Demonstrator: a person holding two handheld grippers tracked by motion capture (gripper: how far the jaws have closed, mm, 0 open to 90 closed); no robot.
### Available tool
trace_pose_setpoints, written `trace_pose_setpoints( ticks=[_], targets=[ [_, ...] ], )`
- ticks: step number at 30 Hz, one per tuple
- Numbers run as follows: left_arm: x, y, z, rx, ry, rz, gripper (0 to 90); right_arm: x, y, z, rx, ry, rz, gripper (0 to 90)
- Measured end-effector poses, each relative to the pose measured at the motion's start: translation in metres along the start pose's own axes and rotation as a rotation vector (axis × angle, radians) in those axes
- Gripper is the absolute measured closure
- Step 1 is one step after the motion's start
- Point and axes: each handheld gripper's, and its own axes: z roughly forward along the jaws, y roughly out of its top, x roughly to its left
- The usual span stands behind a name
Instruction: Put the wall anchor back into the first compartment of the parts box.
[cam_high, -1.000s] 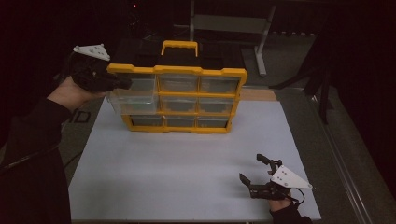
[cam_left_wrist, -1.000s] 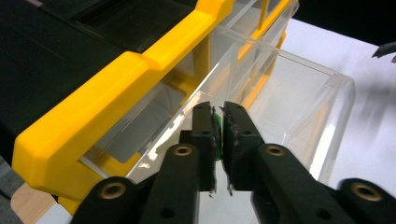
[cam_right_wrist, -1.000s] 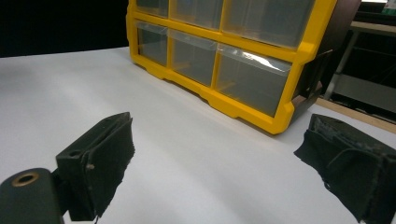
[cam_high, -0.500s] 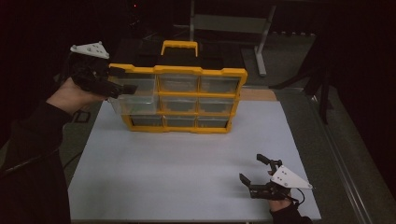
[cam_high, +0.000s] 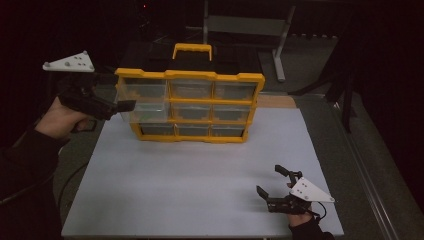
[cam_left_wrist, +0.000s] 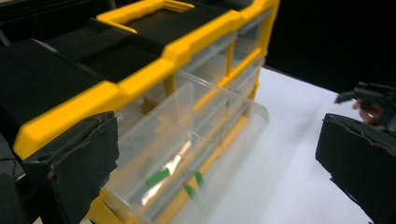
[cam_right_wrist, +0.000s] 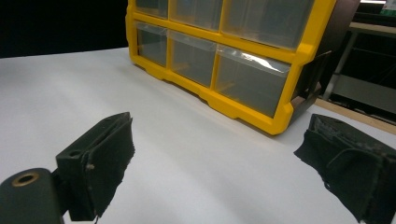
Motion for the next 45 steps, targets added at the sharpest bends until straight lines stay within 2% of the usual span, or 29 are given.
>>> trace_pose_setpoints(
  ticks=[1,2,5,7,8,9,12,15,18,21,27,32,36,38,39,40,41,43,44,45],
  targets=[
    [0.000,0.000,0.000,0.000,0.000,0.000,0.0,0.000,0.000,0.000,0.000,0.000,0.000,8.1],
    [-0.006,-0.006,-0.002,-0.008,-0.001,0.009,0.0,0.000,0.000,0.000,-0.001,-0.002,0.001,8.1],
    [-0.012,-0.017,-0.006,-0.046,0.015,0.026,0.0,0.000,0.000,0.000,-0.002,-0.002,0.000,8.1],
    [-0.012,-0.017,-0.006,-0.046,0.015,0.026,0.0,0.000,0.000,0.000,-0.002,-0.004,0.004,8.1],
    [-0.015,-0.026,-0.008,-0.081,0.004,0.013,0.0,0.000,0.000,0.000,0.000,-0.004,0.005,8.1],
    [-0.017,-0.030,-0.008,-0.085,-0.006,0.011,0.0,0.000,0.000,0.000,-0.001,-0.004,0.005,8.1],
    [-0.022,-0.037,-0.008,-0.084,0.004,0.018,0.0,0.000,0.000,0.000,-0.002,-0.007,0.003,8.1],
    [-0.031,-0.051,-0.006,-0.086,-0.016,0.013,0.0,-0.001,0.000,0.000,-0.001,-0.006,0.005,8.1],
    [-0.036,-0.057,-0.007,-0.091,-0.012,0.012,0.0,0.000,0.000,0.001,0.000,-0.005,0.006,8.1],
    [-0.048,-0.071,-0.006,-0.100,-0.031,0.008,0.0,0.000,0.000,0.000,-0.001,-0.005,0.003,8.1],
    [-0.061,-0.087,-0.006,-0.123,-0.033,0.014,0.0,0.000,0.000,0.000,-0.002,-0.004,0.002,8.1],
    [-0.074,-0.107,-0.003,-0.124,-0.064,0.022,0.0,0.001,0.000,0.000,-0.001,-0.004,0.004,8.1],
    [-0.079,-0.122,0.003,-0.138,-0.077,0.016,0.0,0.001,0.000,0.000,-0.002,-0.004,0.002,8.1],
    [-0.079,-0.122,0.003,-0.138,-0.077,0.016,0.0,0.001,0.000,0.000,-0.002,-0.003,0.002,8.1],
    [-0.082,-0.135,0.009,-0.138,-0.085,0.013,0.0,0.001,0.000,0.000,-0.001,-0.003,-0.001,8.1],
    [-0.082,-0.135,0.009,-0.138,-0.085,0.013,0.0,0.001,0.000,0.000,-0.001,-0.003,-0.001,8.1],
    [-0.083,-0.144,0.013,-0.139,-0.099,0.007,0.0,0.001,0.000,0.000,0.000,-0.001,-0.001,8.1],
    [-0.083,-0.144,0.013,-0.139,-0.099,0.007,0.0,0.001,0.000,0.000,0.000,-0.002,-0.001,8.1],
    [-0.084,-0.155,0.017,-0.165,-0.103,0.009,0.0,0.001,0.000,0.000,-0.001,-0.002,-0.003,8.1],
    [-0.084,-0.155,0.017,-0.165,-0.103,0.009,0.0,0.001,0.000,0.000,0.000,-0.002,-0.002,8.1]
  ],
)
